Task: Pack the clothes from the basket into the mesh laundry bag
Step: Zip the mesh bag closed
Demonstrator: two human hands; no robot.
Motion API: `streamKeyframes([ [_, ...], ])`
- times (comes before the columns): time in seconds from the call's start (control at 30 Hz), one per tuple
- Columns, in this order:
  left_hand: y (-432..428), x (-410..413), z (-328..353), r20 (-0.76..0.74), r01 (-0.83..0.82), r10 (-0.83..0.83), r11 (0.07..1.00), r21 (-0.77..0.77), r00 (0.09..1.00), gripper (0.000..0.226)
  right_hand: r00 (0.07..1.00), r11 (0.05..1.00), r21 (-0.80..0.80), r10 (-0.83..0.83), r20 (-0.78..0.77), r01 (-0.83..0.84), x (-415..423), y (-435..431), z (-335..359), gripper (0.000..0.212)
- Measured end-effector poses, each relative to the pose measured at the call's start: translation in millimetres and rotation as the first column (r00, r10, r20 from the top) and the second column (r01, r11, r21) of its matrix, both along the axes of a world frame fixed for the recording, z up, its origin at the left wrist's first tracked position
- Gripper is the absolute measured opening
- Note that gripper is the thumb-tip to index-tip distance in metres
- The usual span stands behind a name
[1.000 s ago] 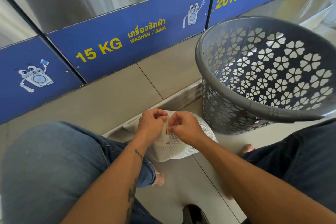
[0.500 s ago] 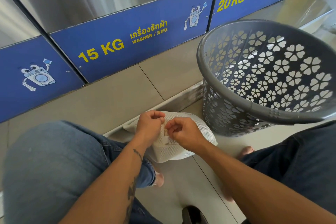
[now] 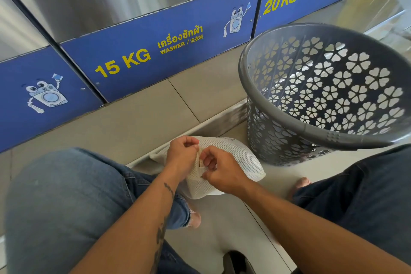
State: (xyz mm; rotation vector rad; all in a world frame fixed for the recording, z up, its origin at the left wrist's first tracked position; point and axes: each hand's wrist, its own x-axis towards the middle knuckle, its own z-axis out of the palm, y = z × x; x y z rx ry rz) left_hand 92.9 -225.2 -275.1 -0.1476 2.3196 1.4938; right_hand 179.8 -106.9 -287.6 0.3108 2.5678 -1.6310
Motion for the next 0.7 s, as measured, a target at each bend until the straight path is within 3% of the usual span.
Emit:
streamKeyframes([
  [0.17, 0, -3, -2, -0.009, -0.025, 0.025, 1.0, 0.008, 1.0, 0.018, 0.998, 0.991, 0.12, 0.056, 0.021, -0.058, 8, -2, -6, 0.041],
  [0.37, 0, -8, -2, 0.005, -0.019, 0.018, 0.999, 0.029, 1.0, 0.017, 1.0, 0.997, 0.08, 0.022, 0.019, -0.023, 7, -2, -5, 0.052],
  [0.7, -1, -11, -6, 0.051, -0.049, 0.048, 0.998, 0.029, 0.998, 0.02, 0.997, 0.985, 0.158, 0.071, -0.009, -0.068, 2, -3, -7, 0.041],
])
